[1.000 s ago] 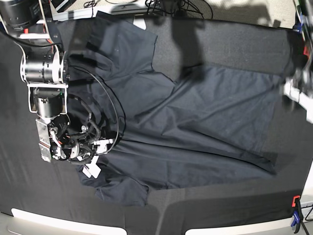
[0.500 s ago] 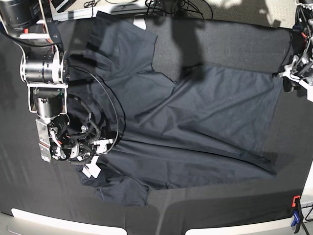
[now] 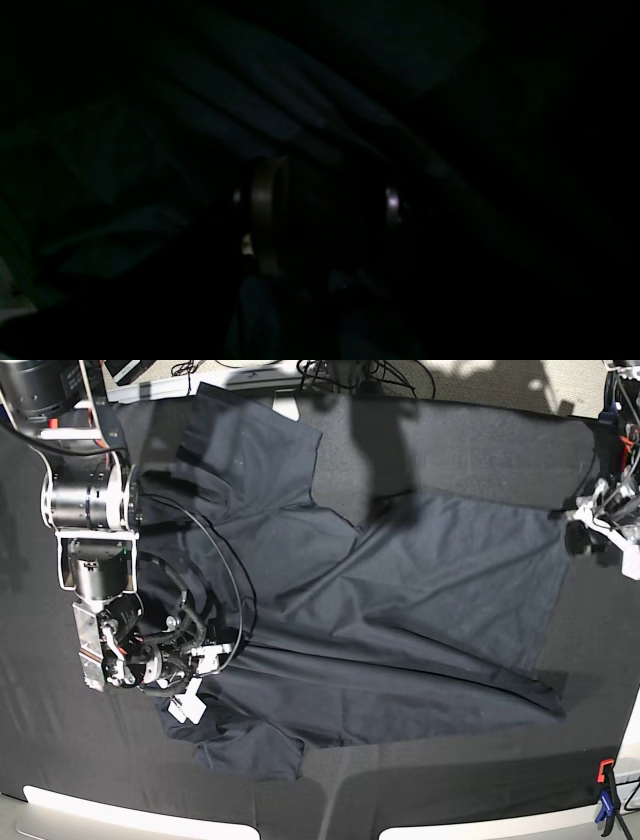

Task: Layout the t-shirt on the table in an organized manner, then fold the t-shirt properly
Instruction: 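Pull the hem with the left gripper away from the right gripper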

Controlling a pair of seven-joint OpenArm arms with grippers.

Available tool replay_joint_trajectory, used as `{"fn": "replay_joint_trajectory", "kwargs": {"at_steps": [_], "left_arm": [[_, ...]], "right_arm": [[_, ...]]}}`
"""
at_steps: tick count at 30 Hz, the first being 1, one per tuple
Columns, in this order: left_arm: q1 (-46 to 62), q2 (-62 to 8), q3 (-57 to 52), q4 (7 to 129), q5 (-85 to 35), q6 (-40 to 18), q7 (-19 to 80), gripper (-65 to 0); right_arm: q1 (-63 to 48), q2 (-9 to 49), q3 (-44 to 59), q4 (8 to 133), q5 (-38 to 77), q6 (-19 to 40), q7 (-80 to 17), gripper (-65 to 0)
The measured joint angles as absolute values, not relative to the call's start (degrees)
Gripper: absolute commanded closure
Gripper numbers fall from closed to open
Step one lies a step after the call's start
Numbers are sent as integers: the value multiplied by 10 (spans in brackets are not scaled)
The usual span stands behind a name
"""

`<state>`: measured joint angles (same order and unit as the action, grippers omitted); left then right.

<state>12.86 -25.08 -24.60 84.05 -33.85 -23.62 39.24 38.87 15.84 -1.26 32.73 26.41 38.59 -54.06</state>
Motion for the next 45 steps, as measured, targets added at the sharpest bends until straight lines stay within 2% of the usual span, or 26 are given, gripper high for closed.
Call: {"fn": "replay_joint_trajectory", "kwargs": {"at_steps": [6,9,12,14,16,21,28,45], "left_arm": [[130,-235,-247,839,-300,-243,419,-201],[131,-232,-247,839,-360,-300,468,-201],[130,-229,-247,839,-379,-314,494,-195],[135,-231,-247,839,-378,-314,489,-122],[147,-230,-247,839,-379,-314,463,-4],[186,-227,-276,840,-397,-316,444,0],[223,-182,-416,841,-402,-331,437,0],[292,-180,-421,847,-431,-352,452,0]], "right_arm": [[389,158,-13,327,264,386,-541,-240],[389,158,-13,327,264,386,-541,-240],[389,158,-13,327,264,386,-541,-240],[389,159,-13,327,264,386,-541,-240],[389,158,-13,327,264,386,-541,-240],[389,159,-13,327,264,386,-541,-240],[389,158,-13,327,266,386,-541,-240],[389,158,-13,327,266,386,-541,-240]]}}
